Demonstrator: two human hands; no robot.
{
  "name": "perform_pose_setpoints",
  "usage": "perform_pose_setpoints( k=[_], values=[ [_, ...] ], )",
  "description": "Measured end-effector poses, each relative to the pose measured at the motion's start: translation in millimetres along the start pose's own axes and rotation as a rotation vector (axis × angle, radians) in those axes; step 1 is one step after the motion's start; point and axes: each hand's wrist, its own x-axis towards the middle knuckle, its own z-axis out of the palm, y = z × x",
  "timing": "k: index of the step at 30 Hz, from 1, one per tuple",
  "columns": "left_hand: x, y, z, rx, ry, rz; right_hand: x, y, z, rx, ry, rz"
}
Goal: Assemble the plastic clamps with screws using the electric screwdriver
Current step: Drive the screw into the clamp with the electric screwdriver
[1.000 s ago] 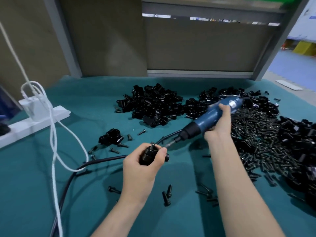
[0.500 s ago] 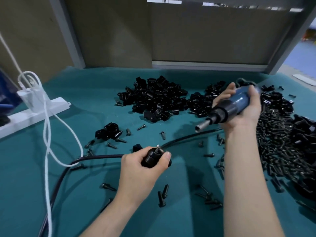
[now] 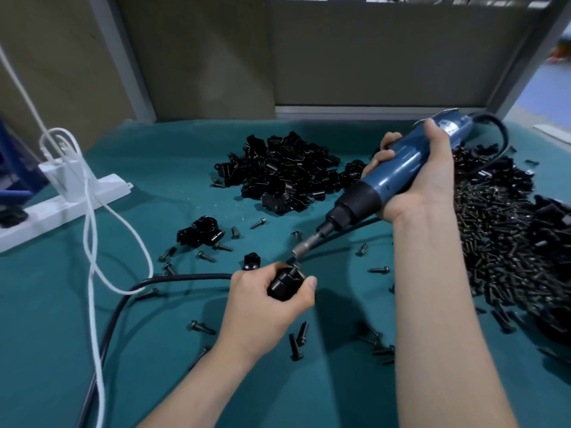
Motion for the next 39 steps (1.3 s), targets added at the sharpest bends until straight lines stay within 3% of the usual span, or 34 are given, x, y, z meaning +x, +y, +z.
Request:
perform_pose_setpoints(
  k=[16, 25, 32, 39],
  values=[
    [-1, 4, 3, 0.018, -0.020, 0.039, -8, -7, 7, -0.138, -0.038, -0.124],
    [-2, 5, 0, 0.000, -0.029, 0.040, -9, -4, 9, -0.127, -0.074, -0.095],
    [-3, 6, 1, -0.026, -0.124, 0.064, -9, -3, 6, -0.089, -0.230, -0.047],
    [1, 3, -1, -0.257, -0.228, -0.080, -6, 5, 5, -0.003, -0.339, -0.076]
  ],
)
